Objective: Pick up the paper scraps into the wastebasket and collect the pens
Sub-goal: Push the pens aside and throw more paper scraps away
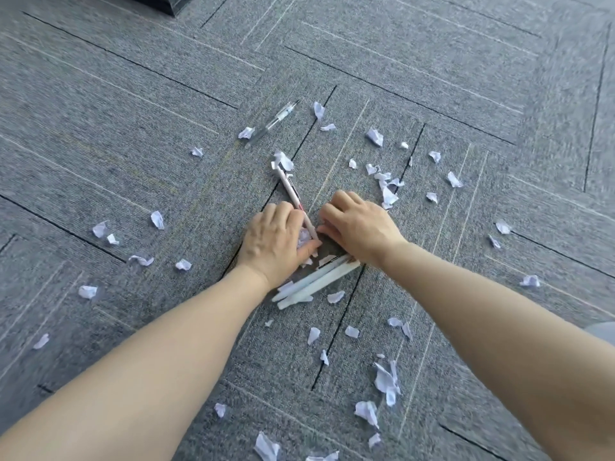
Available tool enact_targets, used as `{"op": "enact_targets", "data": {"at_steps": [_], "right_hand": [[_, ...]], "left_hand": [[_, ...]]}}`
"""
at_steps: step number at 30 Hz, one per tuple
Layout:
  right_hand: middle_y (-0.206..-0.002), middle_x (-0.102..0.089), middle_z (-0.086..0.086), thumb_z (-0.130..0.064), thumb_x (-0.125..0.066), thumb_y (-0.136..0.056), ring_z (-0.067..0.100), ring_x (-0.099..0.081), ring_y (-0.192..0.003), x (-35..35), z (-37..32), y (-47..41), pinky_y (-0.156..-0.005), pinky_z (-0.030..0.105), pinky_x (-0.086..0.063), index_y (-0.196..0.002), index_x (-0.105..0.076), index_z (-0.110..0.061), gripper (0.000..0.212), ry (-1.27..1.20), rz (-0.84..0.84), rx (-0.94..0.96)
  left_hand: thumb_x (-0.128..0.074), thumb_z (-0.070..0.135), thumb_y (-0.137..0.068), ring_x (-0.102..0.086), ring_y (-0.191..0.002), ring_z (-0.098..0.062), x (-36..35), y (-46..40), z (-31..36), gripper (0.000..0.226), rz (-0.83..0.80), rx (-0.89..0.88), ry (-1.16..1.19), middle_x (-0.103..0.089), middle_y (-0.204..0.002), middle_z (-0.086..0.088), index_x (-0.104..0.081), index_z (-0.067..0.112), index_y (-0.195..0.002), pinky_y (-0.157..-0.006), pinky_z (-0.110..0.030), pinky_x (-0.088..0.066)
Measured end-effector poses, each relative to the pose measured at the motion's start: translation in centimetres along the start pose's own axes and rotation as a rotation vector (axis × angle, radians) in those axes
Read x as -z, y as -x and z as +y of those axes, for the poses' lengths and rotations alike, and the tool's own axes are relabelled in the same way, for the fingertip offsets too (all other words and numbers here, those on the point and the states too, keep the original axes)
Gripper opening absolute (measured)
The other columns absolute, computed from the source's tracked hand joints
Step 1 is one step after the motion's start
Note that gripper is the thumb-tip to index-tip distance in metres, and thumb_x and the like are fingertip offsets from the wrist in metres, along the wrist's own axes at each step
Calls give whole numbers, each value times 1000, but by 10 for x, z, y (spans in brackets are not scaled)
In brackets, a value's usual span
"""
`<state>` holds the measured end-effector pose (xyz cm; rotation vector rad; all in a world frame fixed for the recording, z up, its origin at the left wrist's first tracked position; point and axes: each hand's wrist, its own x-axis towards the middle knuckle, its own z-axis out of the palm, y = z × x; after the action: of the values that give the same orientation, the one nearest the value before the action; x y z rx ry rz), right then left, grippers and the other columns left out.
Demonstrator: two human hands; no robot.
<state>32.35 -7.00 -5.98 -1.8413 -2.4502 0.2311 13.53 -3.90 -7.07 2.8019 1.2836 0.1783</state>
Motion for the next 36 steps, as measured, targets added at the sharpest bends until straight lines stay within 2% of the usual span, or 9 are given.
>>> {"op": "enact_targets", "data": {"at_steps": [4,10,16,20,23,26,31,34,36], "right_hand": [[-92,-55,3,-35,-35,-104,21,-55,-70,1,-4,13,-54,35,-48,-105,-50,-12,28,-23,-34,-29],[-84,-58,0,-29,-37,-104,22,-61,-61,-1,-7,47,-54,40,-57,-97,-50,-11,23,-66,-63,-121],[-73,-60,1,-24,-48,-101,17,-55,-59,36,-7,77,-53,35,-48,-89,-55,-9,20,-419,256,-546],[-67,-58,-3,-23,-53,-99,12,-48,-53,111,-1,91,-50,31,-42,-86,-56,-9,19,-510,516,-582],[-58,-50,-8,-23,-54,-98,10,-43,-49,181,10,123,-48,23,-33,-79,-52,-14,22,-463,741,-637],[-57,-57,-2,-26,-53,-98,18,-53,-54,241,26,181,-53,28,-38,-80,-54,-12,23,-389,899,-751],[-61,-62,8,-25,-52,-95,27,-58,-64,276,54,303,-64,38,-42,-74,-56,-10,26,-338,978,-1102],[-60,-65,6,-25,-48,-90,18,-55,-57,260,59,361,-60,34,-43,-72,-58,-5,29,-531,913,-1337],[-68,-70,4,-33,-40,-82,19,-56,-63,248,59,385,-69,39,-47,-71,-62,-10,32,-666,852,-1436]], "left_hand": [[-44,42,-94,-47,-66,-21,0,1,2,28,11,-73,-2,-52,-78,-4,-50,15,-88,-51,-32,-36],[-43,26,-93,-56,-41,-23,2,16,1,26,-88,-192,38,-55,-57,-5,-55,9,-77,-33,-25,-40],[-44,23,-96,-40,-44,-17,41,16,14,29,73,293,422,-41,-52,3,-44,11,-69,-40,-24,-23],[-43,19,-96,-34,-43,-4,101,-30,87,29,231,148,662,-39,-52,8,-45,12,-68,-41,-18,-20],[-47,22,-94,-37,-45,-9,149,-66,162,28,308,33,835,-42,-52,6,-47,12,-68,-43,-21,-23],[-51,25,-87,-38,-47,-16,193,-84,249,27,330,-97,1020,-41,-50,5,-45,11,-64,-45,-30,-30],[-53,22,-88,-39,-52,-22,224,-81,386,31,127,-289,1155,-39,-48,6,-42,14,-61,-50,-34,-25],[-56,24,-85,-43,-56,-21,217,-68,434,26,-60,-349,1094,-47,-53,4,-49,13,-63,-52,-30,-25],[-57,30,-82,-54,-66,-20,211,-61,449,19,-135,-398,950,-60,-66,0,-59,15,-70,-56,-29,-35]]}}
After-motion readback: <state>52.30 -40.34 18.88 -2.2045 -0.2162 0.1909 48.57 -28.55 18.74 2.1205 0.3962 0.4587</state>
